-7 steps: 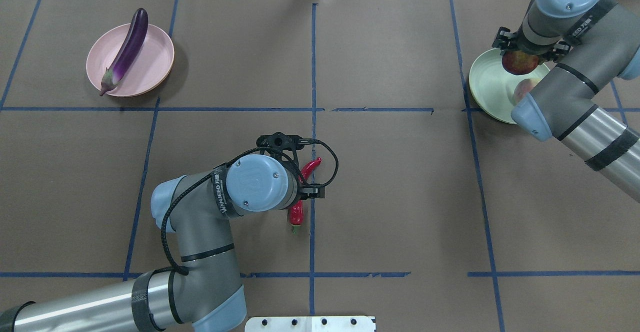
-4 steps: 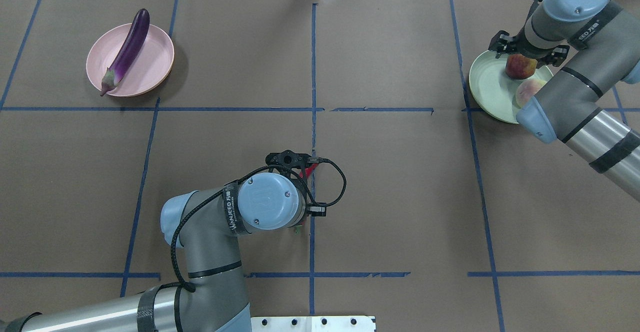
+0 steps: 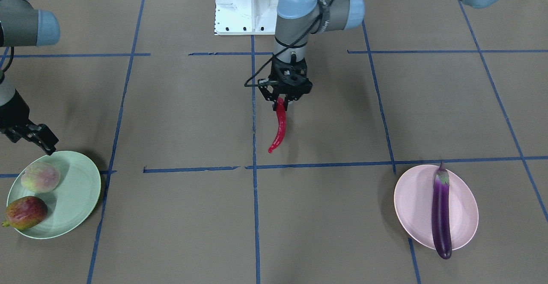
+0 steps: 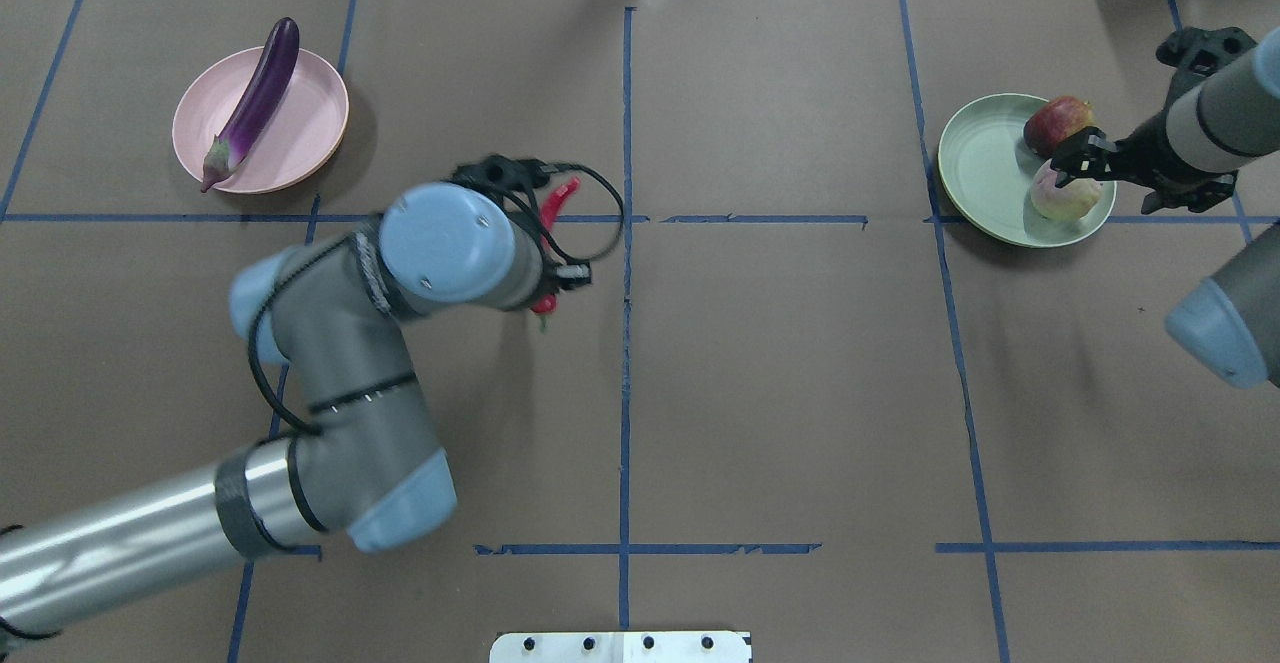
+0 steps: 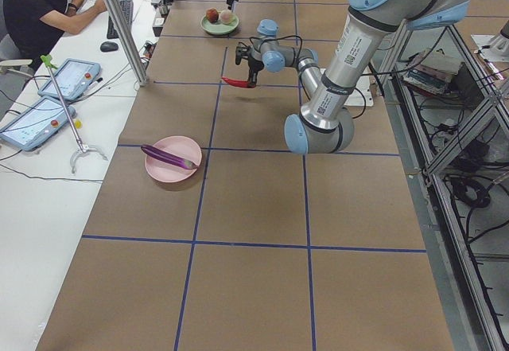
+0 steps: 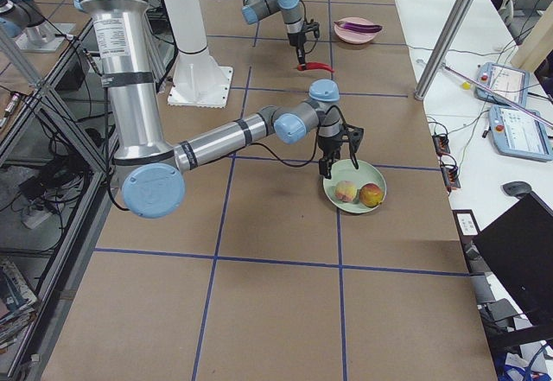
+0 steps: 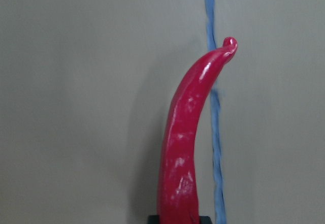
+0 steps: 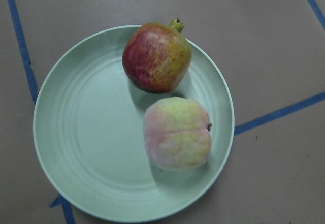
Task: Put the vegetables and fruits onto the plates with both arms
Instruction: 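Place the chili on the pink plate with the left gripper while the right arm withdraws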
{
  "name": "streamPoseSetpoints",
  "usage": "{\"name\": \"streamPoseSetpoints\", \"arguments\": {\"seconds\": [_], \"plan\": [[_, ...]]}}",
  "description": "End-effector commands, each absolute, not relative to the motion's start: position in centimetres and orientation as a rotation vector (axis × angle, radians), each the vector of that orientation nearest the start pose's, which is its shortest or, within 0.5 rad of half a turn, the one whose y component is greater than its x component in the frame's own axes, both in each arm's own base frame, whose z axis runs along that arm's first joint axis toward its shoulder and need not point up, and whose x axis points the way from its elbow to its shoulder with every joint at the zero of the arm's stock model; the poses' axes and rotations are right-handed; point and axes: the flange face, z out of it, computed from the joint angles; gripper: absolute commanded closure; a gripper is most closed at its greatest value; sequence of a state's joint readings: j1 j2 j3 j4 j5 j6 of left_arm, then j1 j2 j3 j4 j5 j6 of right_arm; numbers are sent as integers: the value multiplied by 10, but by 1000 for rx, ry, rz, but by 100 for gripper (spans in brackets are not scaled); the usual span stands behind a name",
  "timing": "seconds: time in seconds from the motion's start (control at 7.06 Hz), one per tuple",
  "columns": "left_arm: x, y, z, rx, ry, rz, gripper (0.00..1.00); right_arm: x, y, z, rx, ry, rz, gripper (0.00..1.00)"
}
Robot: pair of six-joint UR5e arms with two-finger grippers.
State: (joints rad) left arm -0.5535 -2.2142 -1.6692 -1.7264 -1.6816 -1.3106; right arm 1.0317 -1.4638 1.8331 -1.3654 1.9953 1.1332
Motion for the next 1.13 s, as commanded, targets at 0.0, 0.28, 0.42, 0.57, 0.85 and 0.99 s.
{"name": "streamPoseSetpoints", "arguments": {"seconds": [0.0, 0.28, 0.42, 0.57, 0.85, 0.99], "plan": [[386, -566, 307, 297, 746, -173, 100, -138, -471, 453, 2, -816, 474, 0], [332, -613, 379, 264, 649, -59, 99, -98, -437, 453, -33, -870, 486, 0], [320, -626, 401, 257, 616, 4, 98, -95, -432, 454, -36, -869, 488, 0], [321, -632, 421, 231, 593, 1, 58, -94, -432, 455, -39, -866, 492, 0], [320, -629, 416, 235, 652, 15, 0, -78, -431, 459, -44, -882, 494, 0], [297, -634, 411, 179, 738, 9, 0, -54, -427, 469, -30, -900, 464, 0]]}}
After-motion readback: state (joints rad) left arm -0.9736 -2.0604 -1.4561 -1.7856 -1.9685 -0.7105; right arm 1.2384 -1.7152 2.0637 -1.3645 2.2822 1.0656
